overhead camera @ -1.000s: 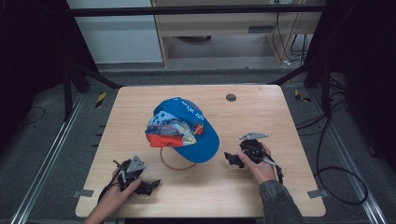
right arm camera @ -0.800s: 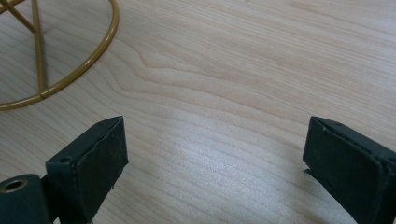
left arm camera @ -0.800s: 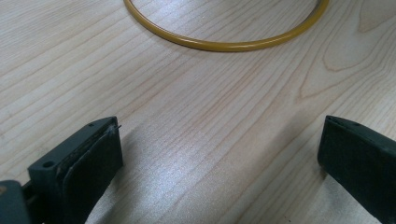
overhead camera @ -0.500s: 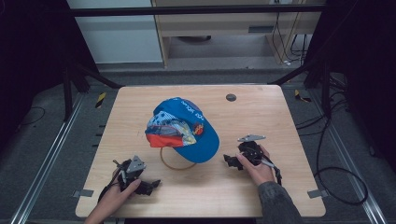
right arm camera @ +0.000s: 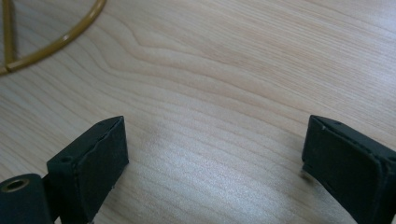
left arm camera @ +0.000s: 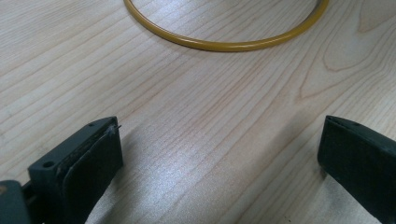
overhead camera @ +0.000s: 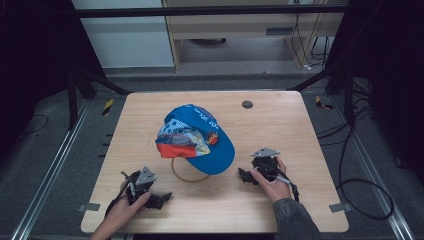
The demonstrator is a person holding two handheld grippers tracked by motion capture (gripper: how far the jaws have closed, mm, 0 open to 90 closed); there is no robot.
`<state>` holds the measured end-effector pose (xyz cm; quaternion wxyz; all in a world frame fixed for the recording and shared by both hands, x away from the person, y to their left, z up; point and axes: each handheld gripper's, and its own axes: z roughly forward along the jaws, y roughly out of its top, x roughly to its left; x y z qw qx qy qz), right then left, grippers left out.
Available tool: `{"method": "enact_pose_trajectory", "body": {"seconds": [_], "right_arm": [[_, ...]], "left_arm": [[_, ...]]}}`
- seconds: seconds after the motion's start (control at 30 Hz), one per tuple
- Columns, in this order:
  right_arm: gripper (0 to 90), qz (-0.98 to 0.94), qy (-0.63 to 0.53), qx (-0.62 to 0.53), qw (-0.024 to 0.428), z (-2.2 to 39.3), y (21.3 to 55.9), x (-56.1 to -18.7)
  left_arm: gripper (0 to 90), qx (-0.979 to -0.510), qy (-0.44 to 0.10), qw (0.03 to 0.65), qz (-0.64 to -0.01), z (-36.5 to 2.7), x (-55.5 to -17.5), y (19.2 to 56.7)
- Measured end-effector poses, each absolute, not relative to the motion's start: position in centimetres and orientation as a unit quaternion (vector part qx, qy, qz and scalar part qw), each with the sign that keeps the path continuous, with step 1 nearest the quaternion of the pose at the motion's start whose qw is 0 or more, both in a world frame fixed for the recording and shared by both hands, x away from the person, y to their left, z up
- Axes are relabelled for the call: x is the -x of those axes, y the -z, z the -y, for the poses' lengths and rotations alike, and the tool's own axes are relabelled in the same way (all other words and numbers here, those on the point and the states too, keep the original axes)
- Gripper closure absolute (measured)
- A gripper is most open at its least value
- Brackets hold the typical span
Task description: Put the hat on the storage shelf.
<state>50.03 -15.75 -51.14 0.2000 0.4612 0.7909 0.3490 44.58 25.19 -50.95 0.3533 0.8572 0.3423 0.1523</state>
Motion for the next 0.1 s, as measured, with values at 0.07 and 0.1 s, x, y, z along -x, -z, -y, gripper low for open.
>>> {"method": "enact_pose_trajectory", "body": {"seconds": [0.07,0.1], "right_arm": [[6.7,-0.794,-0.346,-0.458,0.202,15.67,51.14,-50.01],[6.7,-0.794,-0.346,-0.458,0.202,15.67,51.14,-50.01]], "left_arm": [[0.0,-0.857,-0.152,0.353,-0.342,-25.20,-44.58,50.95],[0.0,-0.857,-0.152,0.353,-0.342,-25.19,-44.58,50.95]]}}
